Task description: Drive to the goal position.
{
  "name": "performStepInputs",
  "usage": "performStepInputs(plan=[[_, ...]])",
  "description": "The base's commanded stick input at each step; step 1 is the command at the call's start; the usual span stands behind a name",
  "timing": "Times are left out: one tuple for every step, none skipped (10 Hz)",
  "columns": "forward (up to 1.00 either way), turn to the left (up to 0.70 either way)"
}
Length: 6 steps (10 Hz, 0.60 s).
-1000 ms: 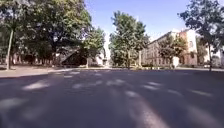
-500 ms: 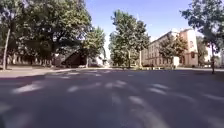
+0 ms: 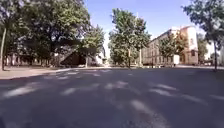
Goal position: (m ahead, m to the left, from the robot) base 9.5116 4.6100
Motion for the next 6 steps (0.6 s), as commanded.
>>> performStepInputs(plan=[[0.70, 0.00], [0.70, 0.00], [0.70, 0.00], [0.70, 0.00], [0.70, 0.00], [0.70, 0.00]])
